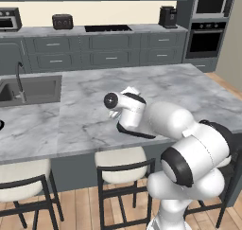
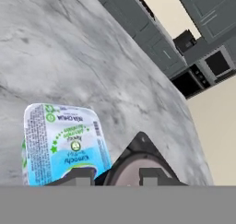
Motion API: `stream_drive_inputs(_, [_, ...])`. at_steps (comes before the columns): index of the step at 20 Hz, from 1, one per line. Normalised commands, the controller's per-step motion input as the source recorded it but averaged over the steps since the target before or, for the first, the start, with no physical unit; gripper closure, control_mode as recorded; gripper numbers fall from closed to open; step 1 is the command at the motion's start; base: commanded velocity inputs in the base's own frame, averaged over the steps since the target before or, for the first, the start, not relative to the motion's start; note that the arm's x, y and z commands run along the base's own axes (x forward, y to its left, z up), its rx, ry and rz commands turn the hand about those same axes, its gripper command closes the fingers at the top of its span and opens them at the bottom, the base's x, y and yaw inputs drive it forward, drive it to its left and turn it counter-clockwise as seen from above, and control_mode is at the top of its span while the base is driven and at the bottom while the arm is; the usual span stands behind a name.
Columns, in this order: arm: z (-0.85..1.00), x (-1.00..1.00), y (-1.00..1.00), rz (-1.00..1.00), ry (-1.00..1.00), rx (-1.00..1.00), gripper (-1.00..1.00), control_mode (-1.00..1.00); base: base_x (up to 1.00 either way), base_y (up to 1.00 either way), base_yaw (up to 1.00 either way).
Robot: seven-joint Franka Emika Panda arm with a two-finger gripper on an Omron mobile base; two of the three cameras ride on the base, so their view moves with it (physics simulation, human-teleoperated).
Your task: Stack the yogurt containers by placing the smaller containers on top of the larger containers.
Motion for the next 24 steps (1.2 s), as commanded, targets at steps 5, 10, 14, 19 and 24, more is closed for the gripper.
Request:
stream_drive_inputs(5, [-0.20, 0.00, 0.00, 0.00, 0.00, -0.01, 1.00, -1.00, 0.00, 0.00, 0.00])
stream_drive_inputs(10, [-0.14, 0.00, 0.00, 0.00, 0.00, 0.00, 1.00, -1.00, 0.00, 0.00, 0.00])
stream_drive_inputs(14, [-0.08, 0.00, 0.00, 0.00, 0.00, 0.00, 1.00, -1.00, 0.00, 0.00, 0.00])
stream_drive_inputs(19, [-0.03, 0.06, 0.00, 0.00, 0.00, 0.00, 1.00, -1.00, 0.00, 0.00, 0.00])
stream_drive_inputs(24, [-0.05, 0.11, 0.00, 0.00, 0.00, 0.00, 1.00, -1.00, 0.00, 0.00, 0.00])
